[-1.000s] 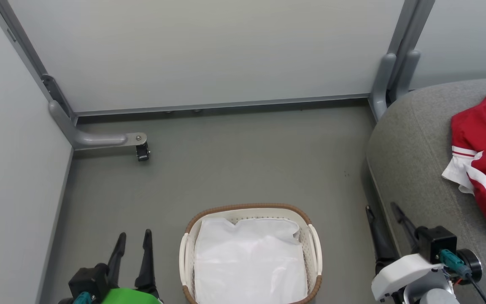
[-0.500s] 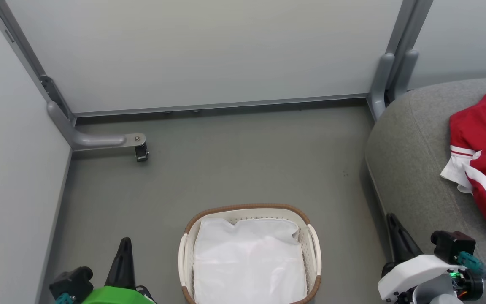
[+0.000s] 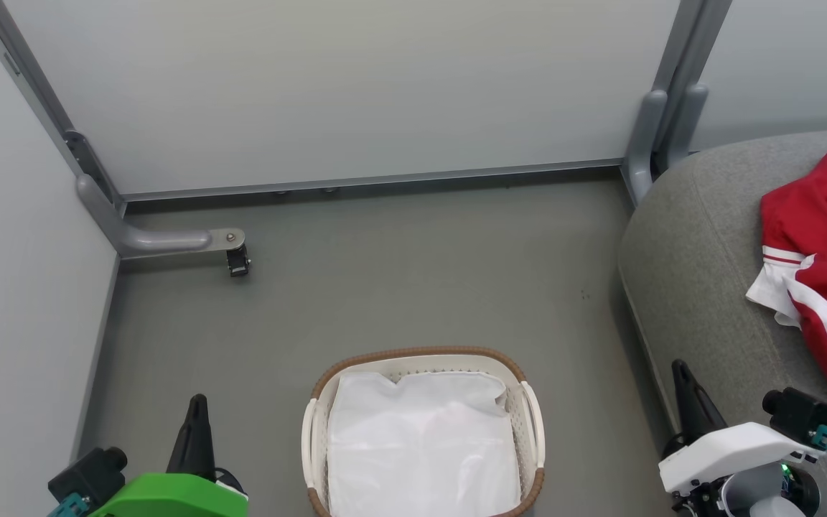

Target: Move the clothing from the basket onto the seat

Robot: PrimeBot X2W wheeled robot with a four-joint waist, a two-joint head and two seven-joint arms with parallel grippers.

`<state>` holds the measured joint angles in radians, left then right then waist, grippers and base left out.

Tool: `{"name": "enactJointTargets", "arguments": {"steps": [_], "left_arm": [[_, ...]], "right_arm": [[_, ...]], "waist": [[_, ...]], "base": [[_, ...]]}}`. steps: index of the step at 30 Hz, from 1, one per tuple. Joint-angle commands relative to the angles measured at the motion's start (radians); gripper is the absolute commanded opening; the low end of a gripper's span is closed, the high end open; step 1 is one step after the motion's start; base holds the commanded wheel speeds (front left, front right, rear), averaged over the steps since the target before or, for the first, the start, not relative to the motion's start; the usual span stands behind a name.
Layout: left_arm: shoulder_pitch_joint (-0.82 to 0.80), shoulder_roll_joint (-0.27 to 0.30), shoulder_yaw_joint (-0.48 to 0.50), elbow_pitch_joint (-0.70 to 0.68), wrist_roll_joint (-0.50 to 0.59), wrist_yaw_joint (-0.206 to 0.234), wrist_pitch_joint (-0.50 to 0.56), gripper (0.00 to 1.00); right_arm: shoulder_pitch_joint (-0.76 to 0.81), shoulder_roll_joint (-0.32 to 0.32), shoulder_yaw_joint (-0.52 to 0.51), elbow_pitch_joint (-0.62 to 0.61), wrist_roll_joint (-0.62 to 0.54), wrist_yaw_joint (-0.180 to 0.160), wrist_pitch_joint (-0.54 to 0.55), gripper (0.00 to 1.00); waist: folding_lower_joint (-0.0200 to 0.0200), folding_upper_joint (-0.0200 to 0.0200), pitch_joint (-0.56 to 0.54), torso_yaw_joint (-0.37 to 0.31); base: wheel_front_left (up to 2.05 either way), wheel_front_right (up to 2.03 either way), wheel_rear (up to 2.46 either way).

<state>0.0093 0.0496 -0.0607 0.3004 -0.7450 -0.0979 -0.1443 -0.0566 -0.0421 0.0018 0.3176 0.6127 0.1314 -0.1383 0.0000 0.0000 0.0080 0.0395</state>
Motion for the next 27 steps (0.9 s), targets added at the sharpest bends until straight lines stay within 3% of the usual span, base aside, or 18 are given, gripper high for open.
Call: {"name": "enactJointTargets", "arguments": {"steps": [1, 27], "left_arm": [[-0.030, 0.005, 0.012, -0.014, -0.033, -0.006, 0.008, 0.00], [-0.065, 0.007, 0.068, -0.031, -0.333, -0.017, 0.095, 0.00]], "right_arm": [[-0.027, -0.004, -0.009, -0.019, 0.039, 0.000, 0.009, 0.00], [-0.039, -0.007, -0.048, -0.040, 0.382, -0.001, 0.097, 0.00]], "waist": [[0.0000, 0.0000, 0.000, -0.001], [0.0000, 0.0000, -0.001, -0.011]], "base": [[0.00, 0.00, 0.00], [0.00, 0.00, 0.00]]}}
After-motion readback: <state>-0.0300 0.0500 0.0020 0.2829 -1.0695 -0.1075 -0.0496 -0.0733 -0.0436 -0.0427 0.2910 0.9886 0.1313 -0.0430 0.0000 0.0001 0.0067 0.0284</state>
